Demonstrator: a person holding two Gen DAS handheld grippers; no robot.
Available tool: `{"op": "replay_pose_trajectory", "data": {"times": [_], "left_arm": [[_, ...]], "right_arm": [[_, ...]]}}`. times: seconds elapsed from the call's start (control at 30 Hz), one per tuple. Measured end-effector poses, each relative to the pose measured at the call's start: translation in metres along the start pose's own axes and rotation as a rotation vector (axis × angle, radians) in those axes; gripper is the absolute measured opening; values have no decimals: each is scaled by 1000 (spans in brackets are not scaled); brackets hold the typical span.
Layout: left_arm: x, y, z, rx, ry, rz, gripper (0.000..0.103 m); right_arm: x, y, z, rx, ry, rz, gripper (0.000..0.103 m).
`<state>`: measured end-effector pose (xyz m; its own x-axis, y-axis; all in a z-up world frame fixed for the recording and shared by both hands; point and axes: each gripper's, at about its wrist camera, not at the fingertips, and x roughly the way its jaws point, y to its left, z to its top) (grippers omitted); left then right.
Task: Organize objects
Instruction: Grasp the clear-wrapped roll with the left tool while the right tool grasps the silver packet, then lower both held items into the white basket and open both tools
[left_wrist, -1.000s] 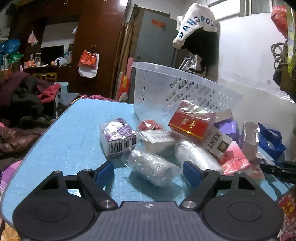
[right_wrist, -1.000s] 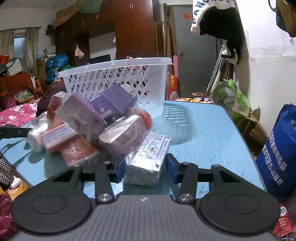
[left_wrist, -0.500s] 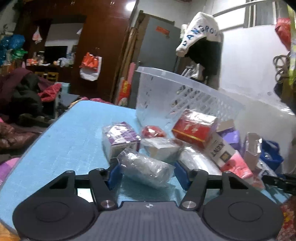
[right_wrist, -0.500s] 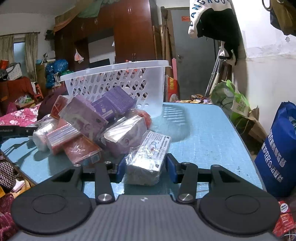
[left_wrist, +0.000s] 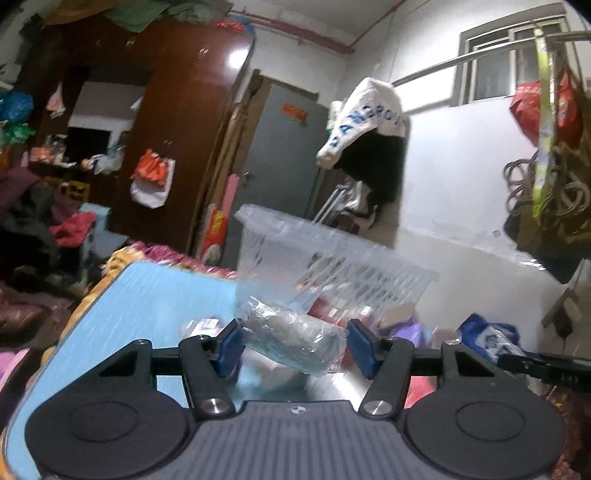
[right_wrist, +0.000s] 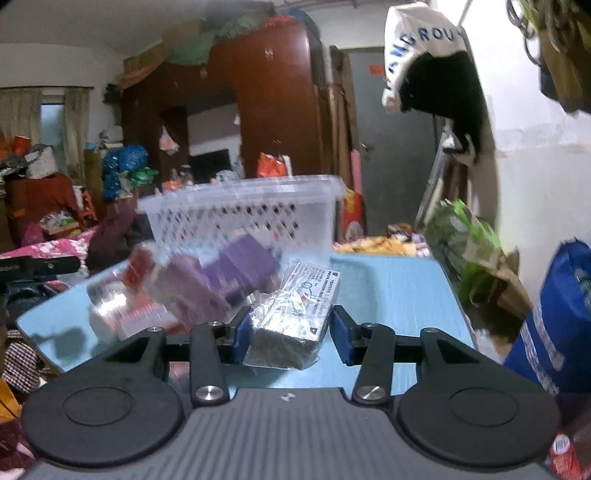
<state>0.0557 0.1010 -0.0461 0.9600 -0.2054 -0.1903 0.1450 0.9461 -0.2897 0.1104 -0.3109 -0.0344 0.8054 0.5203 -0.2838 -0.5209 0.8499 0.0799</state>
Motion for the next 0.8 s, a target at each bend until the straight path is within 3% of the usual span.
{"op": "replay_pose_trajectory", "data": {"times": [0.13, 0.27, 0.33, 0.47, 0.57, 0.6, 0.63, 0.7, 0.77, 0.8], "left_arm": [[17, -11, 51, 16, -42, -50, 64], [67, -28, 107, 28, -12, -67, 64], [102, -35, 126, 24, 44, -51, 64], [160, -37, 138, 21, 144, 12, 63], [184, -31, 133, 9, 181, 47, 64], [191, -28, 132, 7, 194, 50, 70], [197, -26, 130, 15, 219, 51, 85], [199, -24, 128, 35, 220, 79, 99], [182, -26, 126, 55, 182, 54, 101], [169, -29, 127, 73, 155, 43, 103]], "right_arm": [[14, 8, 51, -76, -59, 26, 49], [59, 18, 109, -128, -59, 53, 49], [90, 22, 130, -153, -24, 49, 49], [145, 24, 147, -202, 54, 3, 49], [159, 28, 139, -247, 91, -9, 50], [163, 32, 137, -276, 101, -25, 53], [164, 33, 135, -290, 103, -32, 54], [162, 36, 134, -276, 109, -32, 77], [147, 37, 131, -261, 91, -6, 89], [136, 39, 130, -269, 74, -6, 90]]}}
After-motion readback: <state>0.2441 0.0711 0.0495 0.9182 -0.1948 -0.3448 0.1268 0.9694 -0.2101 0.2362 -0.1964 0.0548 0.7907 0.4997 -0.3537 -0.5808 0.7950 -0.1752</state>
